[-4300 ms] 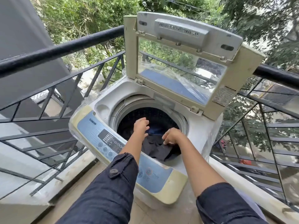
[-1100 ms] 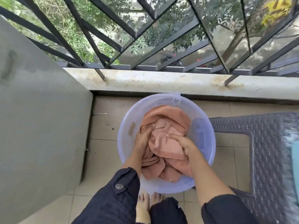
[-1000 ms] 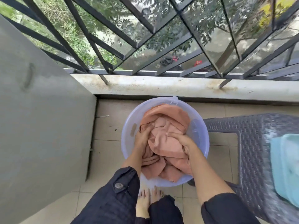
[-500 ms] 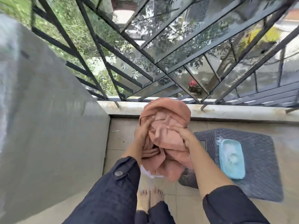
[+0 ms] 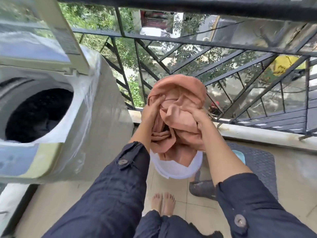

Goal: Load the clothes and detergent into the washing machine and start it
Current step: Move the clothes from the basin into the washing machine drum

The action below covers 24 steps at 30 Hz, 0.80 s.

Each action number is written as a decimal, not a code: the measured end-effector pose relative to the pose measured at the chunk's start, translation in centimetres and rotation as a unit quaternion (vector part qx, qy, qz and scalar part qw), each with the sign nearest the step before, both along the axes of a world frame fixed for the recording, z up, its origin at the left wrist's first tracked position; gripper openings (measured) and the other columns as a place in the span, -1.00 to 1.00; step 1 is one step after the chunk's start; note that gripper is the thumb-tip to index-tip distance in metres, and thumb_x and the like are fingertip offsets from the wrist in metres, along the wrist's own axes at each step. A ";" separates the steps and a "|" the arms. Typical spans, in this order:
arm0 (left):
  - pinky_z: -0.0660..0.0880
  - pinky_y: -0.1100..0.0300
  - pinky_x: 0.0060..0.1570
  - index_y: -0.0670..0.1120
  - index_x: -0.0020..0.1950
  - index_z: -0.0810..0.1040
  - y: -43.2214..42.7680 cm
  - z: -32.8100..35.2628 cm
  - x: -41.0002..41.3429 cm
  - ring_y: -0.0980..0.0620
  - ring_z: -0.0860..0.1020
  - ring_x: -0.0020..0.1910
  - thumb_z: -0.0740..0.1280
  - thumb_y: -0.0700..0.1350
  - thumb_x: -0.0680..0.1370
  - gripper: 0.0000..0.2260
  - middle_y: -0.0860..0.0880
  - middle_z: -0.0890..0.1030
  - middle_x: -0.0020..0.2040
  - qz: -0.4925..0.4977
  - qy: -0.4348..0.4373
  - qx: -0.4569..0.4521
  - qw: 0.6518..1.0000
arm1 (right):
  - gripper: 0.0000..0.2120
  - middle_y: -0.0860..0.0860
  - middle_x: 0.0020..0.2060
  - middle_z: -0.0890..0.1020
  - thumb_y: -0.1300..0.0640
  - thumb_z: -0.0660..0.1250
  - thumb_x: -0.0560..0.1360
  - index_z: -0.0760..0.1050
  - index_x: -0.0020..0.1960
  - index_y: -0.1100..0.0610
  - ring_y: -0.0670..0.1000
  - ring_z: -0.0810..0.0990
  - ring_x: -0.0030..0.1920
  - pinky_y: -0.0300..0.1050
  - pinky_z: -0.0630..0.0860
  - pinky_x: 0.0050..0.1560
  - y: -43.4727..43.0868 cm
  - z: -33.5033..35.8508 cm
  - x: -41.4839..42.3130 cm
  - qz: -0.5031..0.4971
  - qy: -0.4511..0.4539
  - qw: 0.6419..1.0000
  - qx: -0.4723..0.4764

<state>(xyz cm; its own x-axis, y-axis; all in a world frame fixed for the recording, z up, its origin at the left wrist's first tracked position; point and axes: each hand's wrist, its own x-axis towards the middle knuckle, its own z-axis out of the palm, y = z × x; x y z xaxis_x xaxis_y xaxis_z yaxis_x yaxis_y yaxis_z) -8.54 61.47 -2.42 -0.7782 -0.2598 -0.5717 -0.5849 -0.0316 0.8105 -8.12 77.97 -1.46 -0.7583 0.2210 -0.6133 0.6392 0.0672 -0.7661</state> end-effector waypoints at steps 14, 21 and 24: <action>0.45 0.15 0.15 -0.11 0.27 0.52 -11.4 10.6 4.8 0.02 0.54 0.12 0.44 0.13 0.41 -0.48 -0.06 0.58 0.18 0.124 0.149 0.021 0.981 | -0.39 0.01 -0.17 0.71 -0.19 0.53 0.03 0.63 -0.05 0.16 0.02 0.67 -0.16 -0.11 0.56 -0.14 -11.5 9.7 0.7 0.110 0.089 0.990 0.009; 0.46 0.05 0.23 -0.15 0.28 0.51 -21.4 13.9 6.7 -0.08 0.54 0.20 0.40 0.30 0.33 -0.31 -0.15 0.59 0.15 0.114 0.156 -0.031 0.981 | -0.64 -0.03 -0.09 0.66 -0.07 0.49 0.31 0.60 -0.03 0.15 -0.06 0.60 -0.11 -0.28 0.50 -0.21 -21.5 13.5 2.9 0.110 0.147 0.983 0.005; 0.46 0.04 0.24 -0.18 0.27 0.52 -25.8 15.3 7.4 -0.08 0.55 0.18 0.37 0.40 0.10 -0.09 -0.17 0.59 0.19 0.121 0.171 -0.037 0.977 | -0.74 -0.03 -0.11 0.61 -0.04 0.45 0.38 0.57 -0.06 0.12 -0.08 0.57 -0.09 -0.23 0.42 -0.10 -25.8 14.8 3.6 0.117 0.170 0.978 0.007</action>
<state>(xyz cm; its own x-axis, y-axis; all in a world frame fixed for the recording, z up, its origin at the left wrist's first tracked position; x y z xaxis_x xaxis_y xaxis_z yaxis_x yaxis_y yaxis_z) -1.14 35.64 12.90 -0.8311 -0.4904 -0.2621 -0.2621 -0.0702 0.9625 -4.56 52.14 13.29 -0.9488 0.0242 -0.3148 0.3135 0.1926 -0.9299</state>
